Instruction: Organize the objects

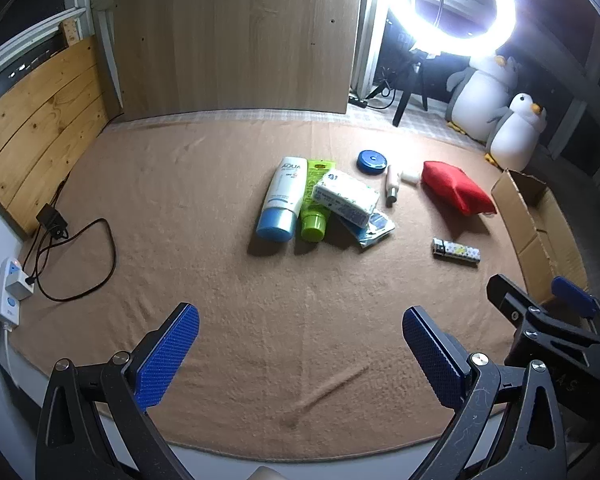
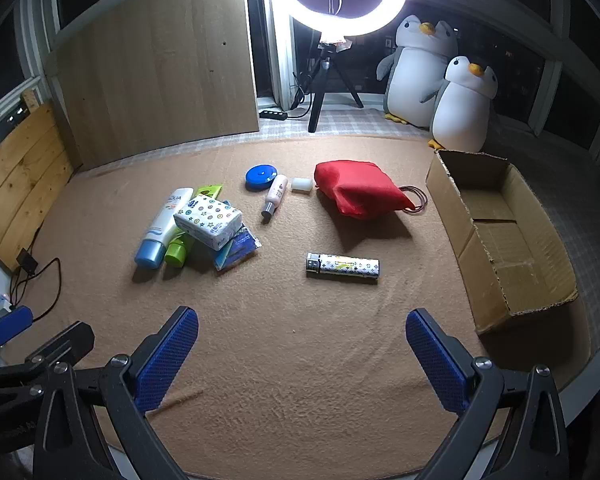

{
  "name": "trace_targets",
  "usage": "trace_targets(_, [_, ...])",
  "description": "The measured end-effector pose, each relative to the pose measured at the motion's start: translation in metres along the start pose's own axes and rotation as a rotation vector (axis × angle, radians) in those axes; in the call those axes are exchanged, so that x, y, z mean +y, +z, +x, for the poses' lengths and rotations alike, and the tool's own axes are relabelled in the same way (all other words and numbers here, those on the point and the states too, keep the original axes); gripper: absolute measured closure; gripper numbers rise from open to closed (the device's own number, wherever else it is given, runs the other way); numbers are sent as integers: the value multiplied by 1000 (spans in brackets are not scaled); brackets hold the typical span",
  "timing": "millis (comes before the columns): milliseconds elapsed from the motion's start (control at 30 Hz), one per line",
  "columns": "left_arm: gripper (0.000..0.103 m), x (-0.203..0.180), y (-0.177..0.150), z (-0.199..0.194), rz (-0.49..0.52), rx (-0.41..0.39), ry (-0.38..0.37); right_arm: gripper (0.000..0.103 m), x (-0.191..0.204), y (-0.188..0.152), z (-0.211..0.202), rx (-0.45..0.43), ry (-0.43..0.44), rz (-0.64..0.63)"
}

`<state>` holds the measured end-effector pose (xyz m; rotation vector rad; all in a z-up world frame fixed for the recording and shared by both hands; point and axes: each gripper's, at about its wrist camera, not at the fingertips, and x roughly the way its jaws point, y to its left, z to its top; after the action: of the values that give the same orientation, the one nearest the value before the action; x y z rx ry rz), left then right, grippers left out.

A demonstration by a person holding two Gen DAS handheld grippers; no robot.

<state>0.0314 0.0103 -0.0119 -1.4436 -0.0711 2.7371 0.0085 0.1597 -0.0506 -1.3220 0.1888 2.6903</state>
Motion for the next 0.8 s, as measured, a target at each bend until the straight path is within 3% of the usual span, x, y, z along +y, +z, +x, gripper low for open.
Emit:
trace_targets(300, [0, -8, -4, -5, 17, -3, -25, 1, -2, -2, -3, -1, 1, 7])
trace_targets(800, [0, -14, -15, -13, 24, 5, -7, 1, -6, -10, -9, 3, 28, 5])
